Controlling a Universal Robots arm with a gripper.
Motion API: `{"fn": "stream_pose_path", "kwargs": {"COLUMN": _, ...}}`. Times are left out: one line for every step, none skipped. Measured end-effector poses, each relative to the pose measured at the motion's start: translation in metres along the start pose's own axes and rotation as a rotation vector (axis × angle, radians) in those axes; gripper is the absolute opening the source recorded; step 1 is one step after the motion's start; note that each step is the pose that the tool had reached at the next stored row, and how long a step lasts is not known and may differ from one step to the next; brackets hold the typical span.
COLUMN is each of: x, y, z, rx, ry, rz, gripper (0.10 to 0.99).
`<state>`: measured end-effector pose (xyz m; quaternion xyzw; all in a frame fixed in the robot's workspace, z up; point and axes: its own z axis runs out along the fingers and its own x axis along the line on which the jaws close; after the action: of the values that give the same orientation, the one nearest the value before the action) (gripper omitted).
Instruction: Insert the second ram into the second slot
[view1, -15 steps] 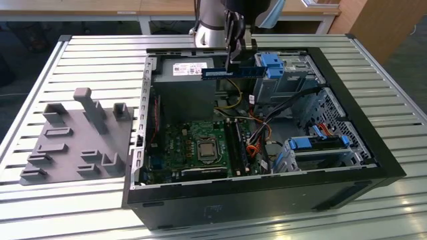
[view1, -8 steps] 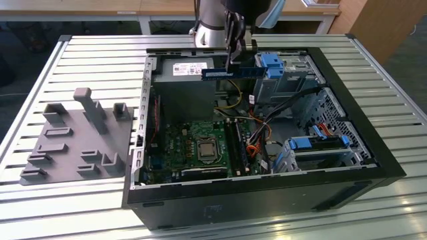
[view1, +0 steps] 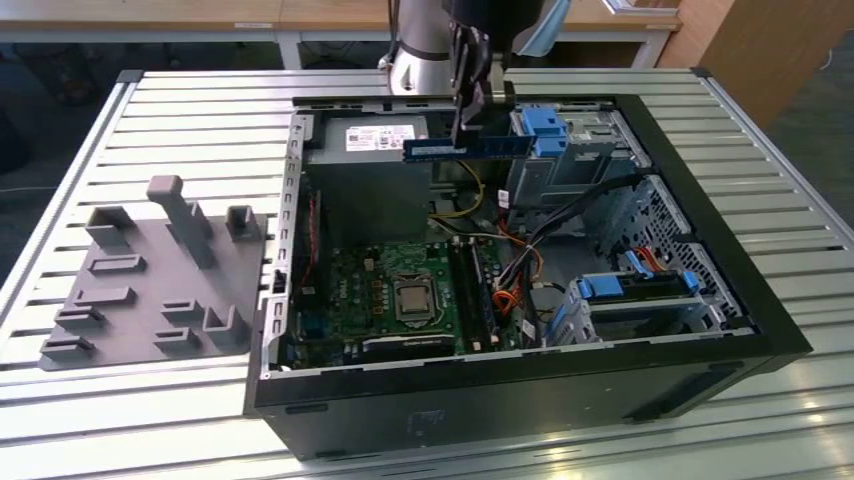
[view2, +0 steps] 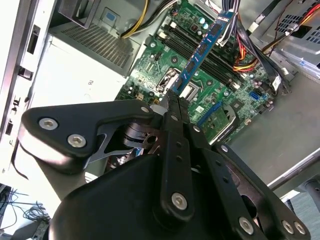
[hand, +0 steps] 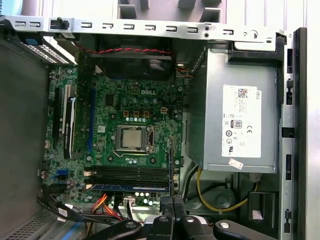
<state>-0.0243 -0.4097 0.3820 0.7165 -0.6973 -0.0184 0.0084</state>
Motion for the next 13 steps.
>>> {"fn": "stream_pose_path", "kwargs": {"x": 0.0004, "y": 0.0, "z": 0.0, "rx": 0.0, "ry": 0.0, "rz": 0.0, "gripper": 0.114}}
{"fn": "stream_pose_path", "kwargs": {"x": 0.0007, "y": 0.0, "z": 0.0, "rx": 0.0, "ry": 0.0, "rz": 0.0, "gripper": 0.114}}
{"fn": "stream_pose_path", "kwargs": {"x": 0.0009, "y": 0.0, "z": 0.0, "rx": 0.0, "ry": 0.0, "rz": 0.0, "gripper": 0.114}}
{"fn": "stream_pose_path", "kwargs": {"x": 0.0012, "y": 0.0, "z": 0.0, "rx": 0.0, "ry": 0.0, "rz": 0.0, "gripper": 0.114}}
{"fn": "stream_pose_path", "kwargs": {"x": 0.0015, "y": 0.0, "z": 0.0, "rx": 0.0, "ry": 0.0001, "rz": 0.0, "gripper": 0.114}}
{"fn": "stream_pose_path", "kwargs": {"x": 0.0017, "y": 0.0001, "z": 0.0, "rx": 0.0, "ry": 0.0, "rz": 0.0, "gripper": 0.114}}
{"fn": "stream_pose_path", "kwargs": {"x": 0.002, "y": 0.0001, "z": 0.0, "rx": 0.0, "ry": 0.0001, "rz": 0.0, "gripper": 0.114}}
{"fn": "stream_pose_path", "kwargs": {"x": 0.0022, "y": 0.0001, "z": 0.0, "rx": 0.0, "ry": 0.0, "rz": 0.0, "gripper": 0.114}}
{"fn": "stream_pose_path", "kwargs": {"x": 0.0024, "y": 0.0001, "z": 0.0, "rx": 0.0, "ry": 0.0, "rz": 0.0, "gripper": 0.114}}
{"fn": "stream_pose_path", "kwargs": {"x": 0.0027, "y": 0.0001, "z": -0.0001, "rx": 0.0, "ry": 0.0, "rz": 0.0, "gripper": 0.114}}
{"fn": "stream_pose_path", "kwargs": {"x": 0.003, "y": 0.0001, "z": 0.0, "rx": 0.0, "ry": 0.0, "rz": 0.0, "gripper": 0.114}}
{"fn": "stream_pose_path", "kwargs": {"x": 0.0033, "y": 0.0001, "z": 0.0, "rx": 0.0, "ry": 0.0, "rz": 0.0, "gripper": 0.114}}
{"fn": "stream_pose_path", "kwargs": {"x": 0.0035, "y": 0.0001, "z": 0.0, "rx": 0.0, "ry": 0.0, "rz": 0.0, "gripper": 0.114}}
